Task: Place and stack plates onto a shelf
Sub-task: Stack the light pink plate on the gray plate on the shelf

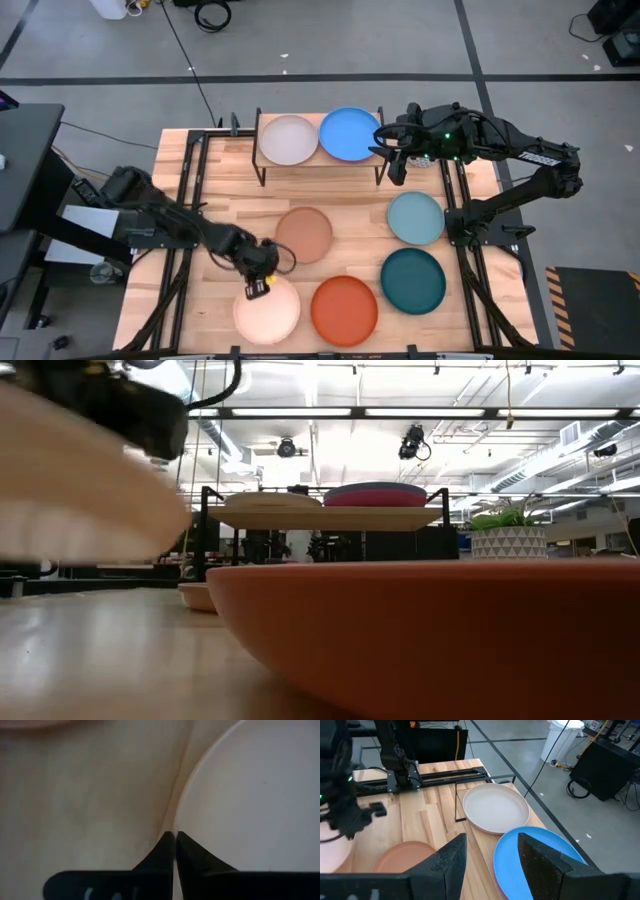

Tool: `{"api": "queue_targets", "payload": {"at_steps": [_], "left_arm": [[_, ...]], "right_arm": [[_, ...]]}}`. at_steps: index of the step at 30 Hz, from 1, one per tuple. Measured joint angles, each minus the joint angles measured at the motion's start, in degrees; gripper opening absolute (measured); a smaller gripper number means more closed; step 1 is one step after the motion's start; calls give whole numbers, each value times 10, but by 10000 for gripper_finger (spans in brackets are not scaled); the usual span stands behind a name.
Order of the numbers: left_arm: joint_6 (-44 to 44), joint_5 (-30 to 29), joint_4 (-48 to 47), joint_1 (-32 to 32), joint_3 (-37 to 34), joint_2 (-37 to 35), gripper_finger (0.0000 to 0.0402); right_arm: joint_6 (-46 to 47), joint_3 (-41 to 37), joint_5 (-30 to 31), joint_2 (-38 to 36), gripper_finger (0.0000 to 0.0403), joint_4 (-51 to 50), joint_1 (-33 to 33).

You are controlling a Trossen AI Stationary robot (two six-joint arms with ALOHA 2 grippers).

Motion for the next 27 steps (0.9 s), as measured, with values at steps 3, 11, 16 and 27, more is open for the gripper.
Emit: {"api": "queue_targets", "payload": {"at_steps": [3, 11, 16, 27], "left_arm": [[-5, 0, -40, 56, 0, -58, 9], [31, -34, -59, 314, 38, -180, 9], [159, -54, -112, 477, 147, -166, 9], [373, -65, -232, 693, 409, 29, 9]], "right_arm": [[0, 0, 1, 0, 183, 6, 0], [3, 0, 5, 0, 183, 16, 0], [16, 0, 5, 0, 183, 16, 0], [15, 0, 11, 0, 183, 54, 0]]}}
